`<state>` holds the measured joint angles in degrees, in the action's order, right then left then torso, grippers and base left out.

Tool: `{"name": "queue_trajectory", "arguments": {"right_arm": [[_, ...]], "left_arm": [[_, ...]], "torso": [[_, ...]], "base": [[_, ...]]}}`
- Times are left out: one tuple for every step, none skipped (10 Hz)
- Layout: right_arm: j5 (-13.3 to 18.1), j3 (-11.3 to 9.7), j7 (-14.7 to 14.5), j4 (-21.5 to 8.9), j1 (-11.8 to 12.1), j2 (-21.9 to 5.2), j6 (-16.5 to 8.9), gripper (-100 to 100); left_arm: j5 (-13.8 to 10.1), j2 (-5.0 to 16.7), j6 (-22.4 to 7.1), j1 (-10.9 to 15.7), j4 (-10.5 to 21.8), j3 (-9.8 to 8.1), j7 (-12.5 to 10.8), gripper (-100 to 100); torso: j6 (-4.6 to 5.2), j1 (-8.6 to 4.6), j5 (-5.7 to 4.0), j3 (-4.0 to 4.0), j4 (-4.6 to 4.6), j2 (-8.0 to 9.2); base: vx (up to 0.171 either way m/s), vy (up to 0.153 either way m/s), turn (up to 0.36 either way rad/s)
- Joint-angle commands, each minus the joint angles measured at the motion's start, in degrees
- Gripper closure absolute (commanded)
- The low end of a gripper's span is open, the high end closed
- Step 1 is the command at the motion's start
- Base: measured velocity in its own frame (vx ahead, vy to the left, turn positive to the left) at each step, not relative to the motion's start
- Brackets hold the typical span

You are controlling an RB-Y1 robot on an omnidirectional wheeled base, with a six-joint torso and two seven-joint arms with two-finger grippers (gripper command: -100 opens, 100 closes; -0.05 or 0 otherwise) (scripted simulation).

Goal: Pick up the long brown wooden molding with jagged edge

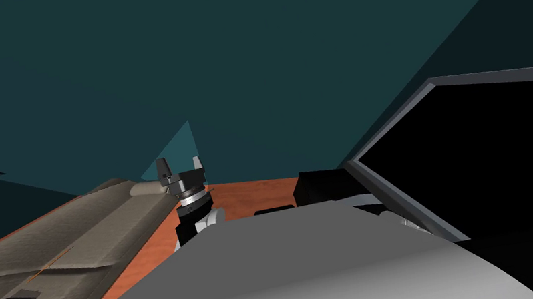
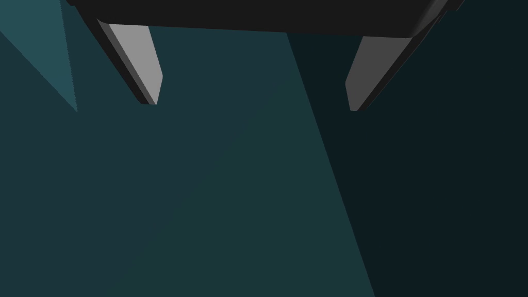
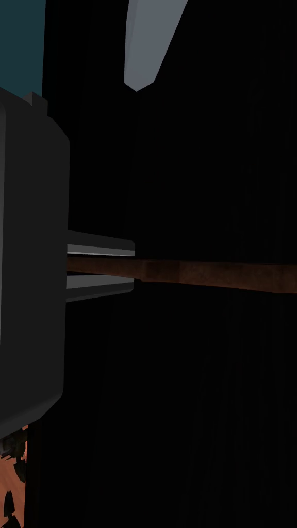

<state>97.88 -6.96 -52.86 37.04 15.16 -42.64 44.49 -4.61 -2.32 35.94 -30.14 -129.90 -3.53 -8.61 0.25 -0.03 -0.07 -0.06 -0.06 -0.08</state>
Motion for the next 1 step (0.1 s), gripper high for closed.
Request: {"name": "queue_trajectory", "arguments": {"right_arm": [[0.0, 0.0, 0.0, 0.0, 0.0, 0.0, 0.0, 0]], "left_arm": [[0.0, 0.0, 0.0, 0.0, 0.0, 0.0, 0.0, 0]], "torso": [[0.0, 0.0, 0.0, 0.0, 0.0, 0.0]], "base": [[0.0, 0.0, 0.0]]}}
